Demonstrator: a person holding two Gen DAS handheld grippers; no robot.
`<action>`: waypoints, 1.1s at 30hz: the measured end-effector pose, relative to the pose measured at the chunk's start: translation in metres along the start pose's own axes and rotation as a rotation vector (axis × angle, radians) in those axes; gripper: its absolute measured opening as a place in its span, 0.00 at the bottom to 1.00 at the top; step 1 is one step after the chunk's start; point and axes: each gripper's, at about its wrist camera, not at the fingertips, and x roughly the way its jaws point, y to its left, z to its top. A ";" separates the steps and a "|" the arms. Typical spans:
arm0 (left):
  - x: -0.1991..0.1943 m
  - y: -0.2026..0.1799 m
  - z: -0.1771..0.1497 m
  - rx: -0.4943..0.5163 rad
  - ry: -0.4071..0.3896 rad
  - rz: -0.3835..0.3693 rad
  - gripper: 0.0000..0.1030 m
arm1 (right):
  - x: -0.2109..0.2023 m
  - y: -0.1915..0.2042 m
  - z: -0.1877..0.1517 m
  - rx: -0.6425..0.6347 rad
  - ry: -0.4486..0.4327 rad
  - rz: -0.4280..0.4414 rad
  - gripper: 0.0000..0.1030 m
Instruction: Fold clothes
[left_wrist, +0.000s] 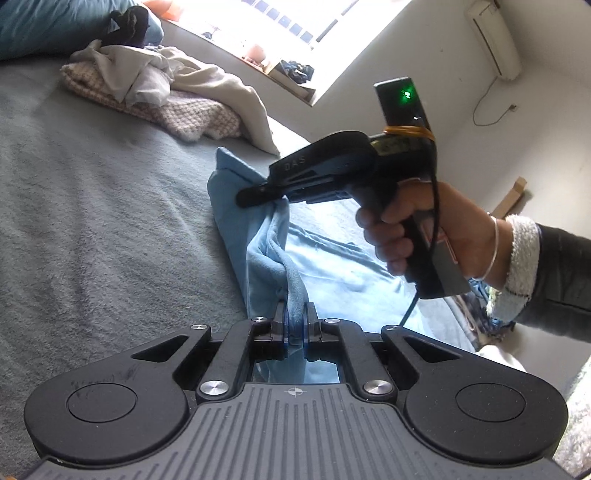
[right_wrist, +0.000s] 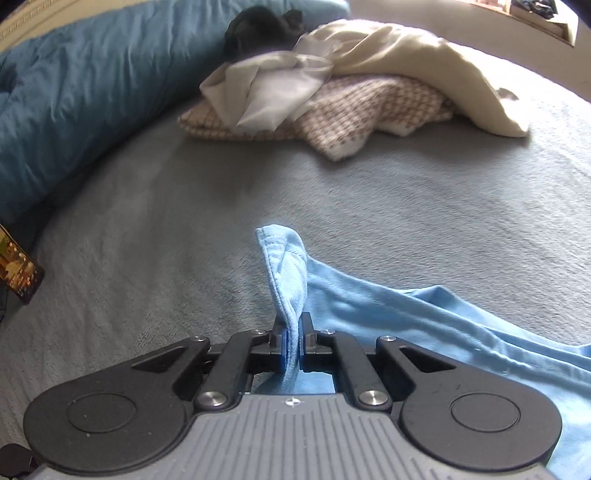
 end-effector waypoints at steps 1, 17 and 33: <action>0.002 -0.002 0.002 0.009 0.005 -0.003 0.04 | -0.004 -0.004 -0.001 0.008 -0.011 0.003 0.05; 0.058 -0.073 0.014 0.255 0.177 -0.117 0.04 | -0.052 -0.090 -0.031 0.194 -0.139 0.009 0.05; 0.160 -0.165 -0.001 0.488 0.460 -0.205 0.04 | -0.091 -0.212 -0.103 0.396 -0.218 -0.014 0.05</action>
